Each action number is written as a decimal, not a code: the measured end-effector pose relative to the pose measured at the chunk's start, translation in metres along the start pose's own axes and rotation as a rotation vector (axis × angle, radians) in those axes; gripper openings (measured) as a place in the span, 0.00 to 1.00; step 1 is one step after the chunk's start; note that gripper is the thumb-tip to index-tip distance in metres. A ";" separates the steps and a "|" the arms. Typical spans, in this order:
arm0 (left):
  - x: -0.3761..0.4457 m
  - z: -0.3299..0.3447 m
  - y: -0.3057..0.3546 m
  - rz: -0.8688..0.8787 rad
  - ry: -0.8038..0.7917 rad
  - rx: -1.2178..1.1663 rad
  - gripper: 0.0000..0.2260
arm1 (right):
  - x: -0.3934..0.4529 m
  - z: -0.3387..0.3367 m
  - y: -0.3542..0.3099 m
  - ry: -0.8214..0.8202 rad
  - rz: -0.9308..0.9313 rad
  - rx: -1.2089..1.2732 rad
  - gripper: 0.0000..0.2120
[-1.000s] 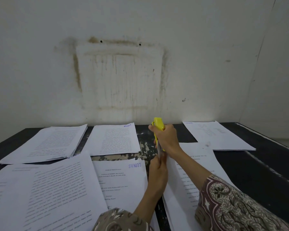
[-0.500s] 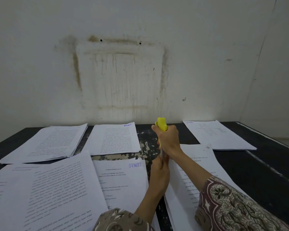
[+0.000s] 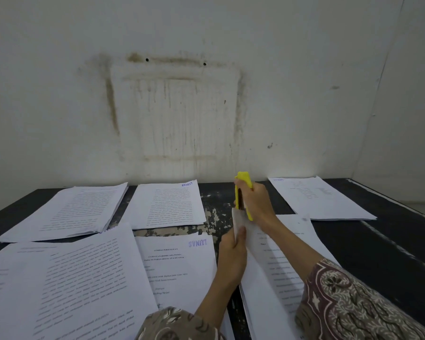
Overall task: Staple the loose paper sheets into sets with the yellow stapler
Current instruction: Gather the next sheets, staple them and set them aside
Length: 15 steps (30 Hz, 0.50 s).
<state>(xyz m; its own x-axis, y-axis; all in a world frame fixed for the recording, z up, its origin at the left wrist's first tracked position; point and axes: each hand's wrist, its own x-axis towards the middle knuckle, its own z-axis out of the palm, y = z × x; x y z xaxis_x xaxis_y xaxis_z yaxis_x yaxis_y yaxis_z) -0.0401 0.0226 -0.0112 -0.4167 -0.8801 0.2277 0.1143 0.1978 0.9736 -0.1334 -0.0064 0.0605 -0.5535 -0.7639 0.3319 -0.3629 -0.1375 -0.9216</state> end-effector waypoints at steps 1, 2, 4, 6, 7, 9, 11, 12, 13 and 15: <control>0.000 -0.001 0.001 -0.008 0.008 -0.006 0.11 | 0.003 -0.005 0.000 0.004 0.017 -0.003 0.19; -0.001 -0.001 0.002 -0.013 0.017 -0.006 0.10 | 0.006 -0.012 -0.001 0.004 0.041 -0.005 0.17; 0.000 -0.003 0.003 -0.015 0.038 0.005 0.12 | 0.011 -0.028 0.002 0.019 0.069 -0.031 0.15; -0.001 -0.005 0.005 0.004 0.068 0.001 0.10 | 0.013 -0.046 0.008 0.033 0.073 -0.110 0.16; -0.001 -0.006 0.006 0.004 0.082 0.003 0.08 | 0.014 -0.055 0.014 0.026 0.075 -0.173 0.17; -0.001 -0.008 0.008 -0.007 0.108 0.019 0.07 | 0.014 -0.074 0.028 -0.004 0.086 -0.341 0.17; -0.001 -0.008 0.009 -0.015 0.126 0.041 0.09 | 0.011 -0.094 0.043 -0.023 0.115 -0.546 0.19; -0.001 -0.008 0.009 -0.018 0.132 0.054 0.11 | 0.009 -0.103 0.049 -0.025 0.131 -0.639 0.20; 0.000 -0.008 0.009 -0.023 0.135 0.068 0.13 | 0.007 -0.112 0.056 -0.024 0.148 -0.726 0.22; 0.000 -0.007 0.009 -0.029 0.141 0.077 0.13 | -0.001 -0.128 0.068 -0.016 0.187 -0.885 0.23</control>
<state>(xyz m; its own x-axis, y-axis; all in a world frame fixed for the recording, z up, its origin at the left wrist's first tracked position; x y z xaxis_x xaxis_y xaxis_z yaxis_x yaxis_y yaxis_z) -0.0330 0.0219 -0.0024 -0.2873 -0.9368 0.2000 0.0321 0.1992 0.9794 -0.2534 0.0651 0.0229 -0.6531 -0.7348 0.1832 -0.7158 0.5200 -0.4661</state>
